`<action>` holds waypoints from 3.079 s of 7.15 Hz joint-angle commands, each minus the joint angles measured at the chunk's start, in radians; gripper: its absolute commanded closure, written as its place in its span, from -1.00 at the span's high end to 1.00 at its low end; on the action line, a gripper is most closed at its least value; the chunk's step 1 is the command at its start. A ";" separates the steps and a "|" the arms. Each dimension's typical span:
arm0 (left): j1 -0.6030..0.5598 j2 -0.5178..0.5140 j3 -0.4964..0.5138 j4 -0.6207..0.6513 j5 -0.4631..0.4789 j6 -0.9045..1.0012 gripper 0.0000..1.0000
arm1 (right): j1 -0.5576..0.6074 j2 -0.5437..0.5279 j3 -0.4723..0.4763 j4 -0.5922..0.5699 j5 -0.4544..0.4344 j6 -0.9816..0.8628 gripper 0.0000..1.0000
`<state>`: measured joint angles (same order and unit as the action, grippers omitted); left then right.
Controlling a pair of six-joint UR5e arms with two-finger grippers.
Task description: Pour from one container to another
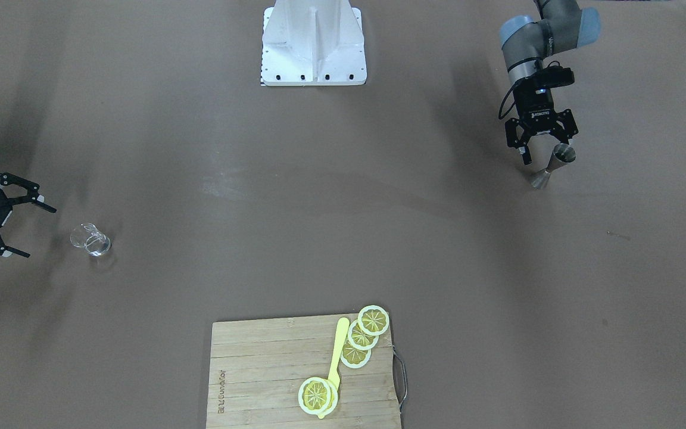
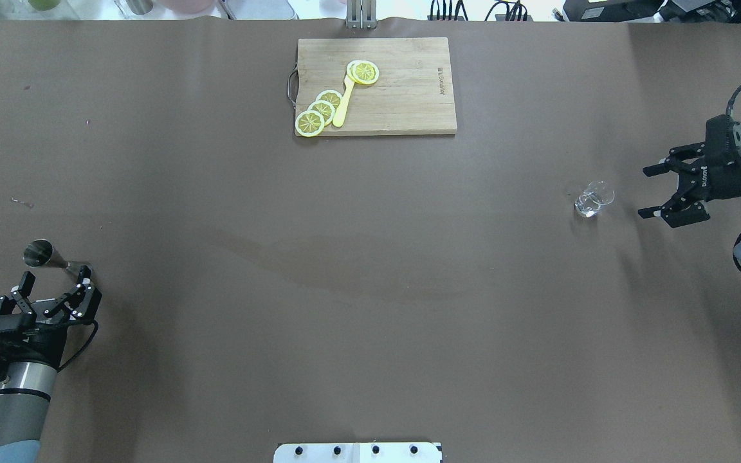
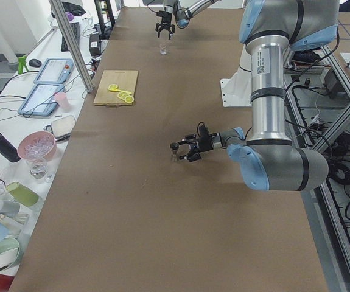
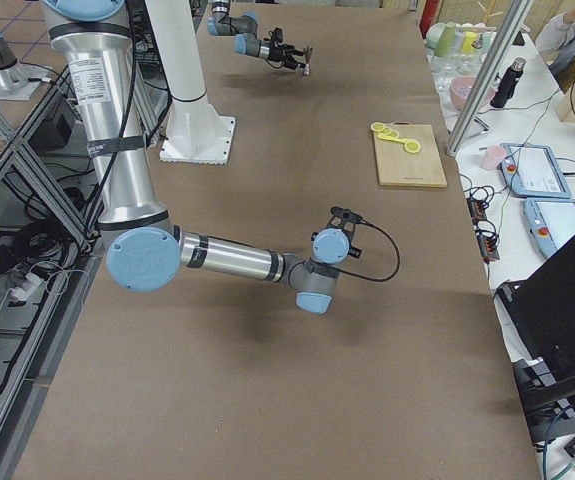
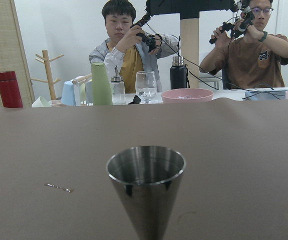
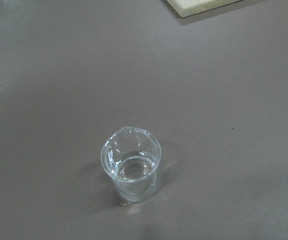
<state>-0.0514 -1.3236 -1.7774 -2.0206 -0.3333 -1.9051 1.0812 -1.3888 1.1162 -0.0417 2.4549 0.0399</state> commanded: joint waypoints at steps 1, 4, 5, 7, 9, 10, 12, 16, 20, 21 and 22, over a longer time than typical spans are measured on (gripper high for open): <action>-0.024 -0.009 0.013 -0.007 0.000 0.000 0.75 | -0.030 0.008 0.005 0.000 -0.049 0.000 0.97; -0.051 -0.058 0.058 -0.010 -0.001 -0.003 0.72 | -0.069 0.024 0.004 -0.001 -0.109 0.000 0.97; -0.059 -0.058 0.061 -0.010 0.000 -0.002 0.60 | -0.076 0.024 0.004 -0.001 -0.109 0.000 0.97; -0.065 -0.058 0.072 -0.012 0.000 -0.003 0.48 | -0.087 0.024 0.001 -0.001 -0.117 0.000 0.96; -0.065 -0.058 0.078 -0.013 0.006 -0.003 0.32 | -0.090 0.025 0.001 -0.001 -0.138 0.005 0.95; -0.065 -0.060 0.085 -0.010 0.008 -0.034 0.29 | -0.090 0.025 0.002 -0.001 -0.152 0.043 0.96; -0.065 -0.065 0.090 -0.007 0.010 -0.042 0.21 | -0.090 0.037 0.004 -0.001 -0.168 0.098 0.96; -0.065 -0.065 0.092 -0.006 0.016 -0.040 -0.20 | -0.106 0.042 0.011 0.000 -0.166 0.129 0.96; -0.068 -0.078 0.076 -0.001 0.023 -0.029 -0.33 | -0.118 0.040 0.019 0.002 -0.163 0.135 0.96; -0.076 -0.066 0.050 -0.001 0.023 -0.029 -0.59 | -0.119 0.037 0.020 0.002 -0.165 0.138 0.96; -0.077 -0.057 0.046 -0.001 0.023 -0.031 -1.00 | -0.121 0.037 0.021 0.002 -0.165 0.140 0.96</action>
<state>-0.1250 -1.3913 -1.7191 -2.0219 -0.3100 -1.9353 0.9624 -1.3504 1.1357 -0.0399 2.2907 0.1767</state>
